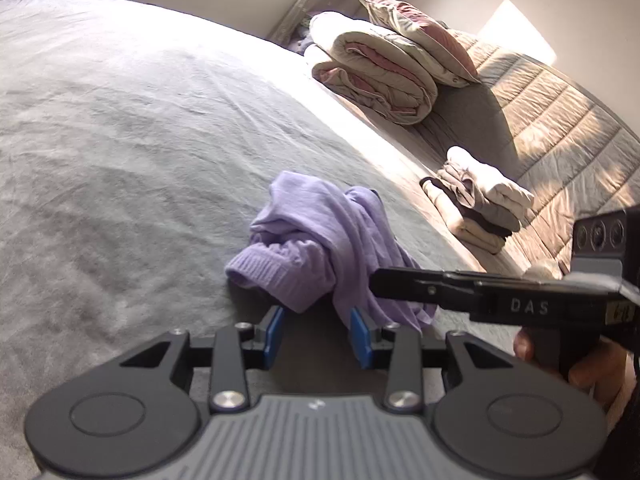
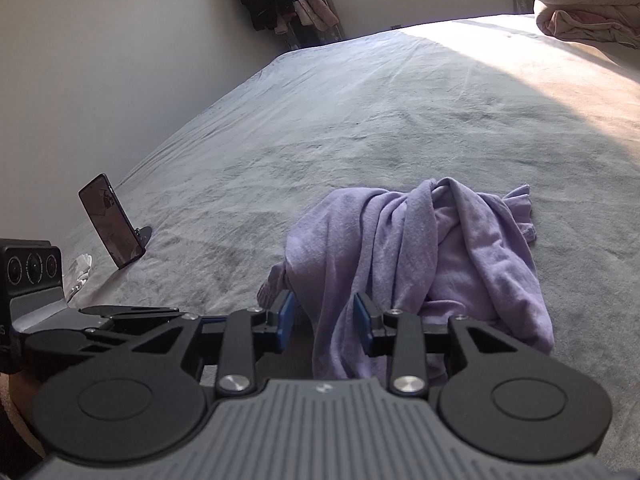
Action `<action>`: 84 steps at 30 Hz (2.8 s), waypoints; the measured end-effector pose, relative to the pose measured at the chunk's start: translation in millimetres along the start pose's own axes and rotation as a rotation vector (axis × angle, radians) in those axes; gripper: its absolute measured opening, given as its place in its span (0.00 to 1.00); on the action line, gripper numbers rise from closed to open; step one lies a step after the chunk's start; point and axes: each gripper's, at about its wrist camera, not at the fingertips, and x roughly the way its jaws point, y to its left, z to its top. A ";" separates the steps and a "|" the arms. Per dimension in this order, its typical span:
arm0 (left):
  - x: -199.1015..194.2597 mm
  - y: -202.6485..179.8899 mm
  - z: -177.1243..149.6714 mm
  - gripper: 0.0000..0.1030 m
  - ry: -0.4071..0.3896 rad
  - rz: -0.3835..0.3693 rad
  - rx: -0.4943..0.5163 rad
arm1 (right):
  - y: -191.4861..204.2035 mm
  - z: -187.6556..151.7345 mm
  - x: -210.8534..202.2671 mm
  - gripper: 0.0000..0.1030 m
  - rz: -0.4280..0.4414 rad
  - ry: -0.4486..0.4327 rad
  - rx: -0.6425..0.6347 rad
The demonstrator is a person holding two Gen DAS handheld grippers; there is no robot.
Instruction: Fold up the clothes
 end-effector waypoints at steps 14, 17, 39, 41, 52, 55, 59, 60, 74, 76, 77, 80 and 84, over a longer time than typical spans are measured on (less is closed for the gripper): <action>35.1 28.9 4.5 0.34 -0.001 -0.099 -0.341 | 27.6 -25.7 34.3 0.15 -0.289 0.016 -0.337; 42.5 21.4 4.5 0.17 0.000 -0.091 -0.331 | 17.4 -19.5 26.1 0.06 -0.313 -0.010 -0.284; -24.1 15.4 27.2 0.01 -0.233 0.190 -0.140 | -46.1 22.3 -72.2 0.06 -0.492 -0.295 0.018; -31.3 16.5 28.0 0.02 -0.252 0.204 -0.132 | -47.3 20.3 -80.1 0.06 -0.500 -0.311 0.020; -62.8 10.4 46.2 0.01 -0.348 0.285 -0.126 | -31.1 34.1 -93.9 0.06 -0.500 -0.351 0.011; -70.4 6.0 56.8 0.01 -0.373 0.322 -0.110 | -20.9 50.0 -89.4 0.06 -0.519 -0.349 -0.056; -75.9 5.5 78.6 0.02 -0.386 0.367 -0.106 | -13.1 74.8 -76.2 0.06 -0.530 -0.343 -0.131; -76.4 6.6 84.9 0.02 -0.387 0.377 -0.105 | -12.9 82.1 -69.3 0.06 -0.531 -0.338 -0.142; -17.6 66.0 146.2 0.02 -0.293 0.462 -0.132 | -44.0 133.9 39.7 0.06 -0.550 -0.219 -0.100; -1.9 76.5 151.2 0.02 -0.269 0.465 -0.146 | -51.7 137.6 56.5 0.06 -0.560 -0.197 -0.086; 6.0 81.7 153.8 0.02 -0.258 0.466 -0.153 | -55.0 138.8 63.5 0.06 -0.565 -0.188 -0.085; 29.1 95.8 158.9 0.02 -0.227 0.472 -0.169 | -63.5 140.3 82.9 0.06 -0.582 -0.154 -0.078; 54.9 109.5 162.0 0.02 -0.186 0.485 -0.189 | -72.8 140.3 105.6 0.06 -0.590 -0.115 -0.079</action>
